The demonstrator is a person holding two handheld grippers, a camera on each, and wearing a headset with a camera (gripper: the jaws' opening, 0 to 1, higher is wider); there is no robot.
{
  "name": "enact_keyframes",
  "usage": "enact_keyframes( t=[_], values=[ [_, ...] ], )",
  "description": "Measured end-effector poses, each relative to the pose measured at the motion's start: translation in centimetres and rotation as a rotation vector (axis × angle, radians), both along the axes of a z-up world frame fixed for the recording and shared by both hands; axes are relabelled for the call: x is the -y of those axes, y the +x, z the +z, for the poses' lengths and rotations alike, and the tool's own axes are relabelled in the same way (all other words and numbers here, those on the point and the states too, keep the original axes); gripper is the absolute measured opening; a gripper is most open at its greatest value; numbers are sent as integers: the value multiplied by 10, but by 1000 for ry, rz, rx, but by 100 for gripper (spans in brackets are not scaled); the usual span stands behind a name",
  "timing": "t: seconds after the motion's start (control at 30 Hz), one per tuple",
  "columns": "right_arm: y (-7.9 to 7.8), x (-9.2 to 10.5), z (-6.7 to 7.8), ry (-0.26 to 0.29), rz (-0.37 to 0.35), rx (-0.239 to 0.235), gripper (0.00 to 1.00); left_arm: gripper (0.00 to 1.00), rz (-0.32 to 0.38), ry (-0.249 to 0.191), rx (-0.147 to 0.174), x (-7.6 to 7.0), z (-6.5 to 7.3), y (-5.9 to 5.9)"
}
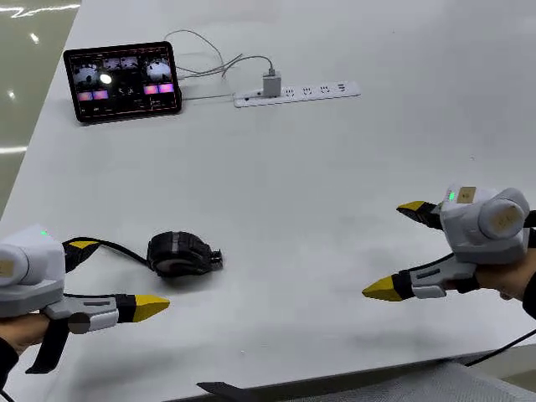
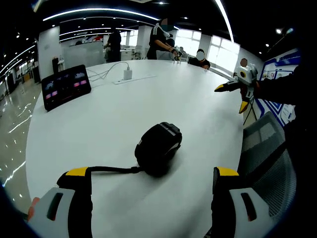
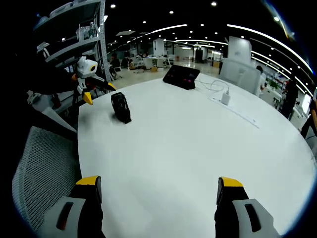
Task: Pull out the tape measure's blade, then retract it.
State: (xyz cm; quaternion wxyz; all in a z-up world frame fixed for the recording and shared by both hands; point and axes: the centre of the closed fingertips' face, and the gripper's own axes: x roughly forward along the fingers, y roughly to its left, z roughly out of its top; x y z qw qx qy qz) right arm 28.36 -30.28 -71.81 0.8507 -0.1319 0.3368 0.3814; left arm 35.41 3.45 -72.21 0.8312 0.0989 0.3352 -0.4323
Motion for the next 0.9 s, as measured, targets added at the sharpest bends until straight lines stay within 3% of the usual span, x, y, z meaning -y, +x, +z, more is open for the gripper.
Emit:
enact_keyframes(
  t=[0.07, 0.13, 0.47, 0.9],
  values=[
    [-3, 8, -1, -10, -8, -3, 97, 99, 0, 6, -5, -3, -1, -1],
    [-5, 15, -1, -13, -14, -1, 99, 99, -28, -2, 58, -2, 5, 1],
    [-14, 56, -4, -39, -66, -2, 99, 99, 2, 40, 6, -18, -2, -2],
    [-24, 93, 0, -68, -97, -10, 99, 99, 9, 27, -21, -26, 2, -7]
  ],
)
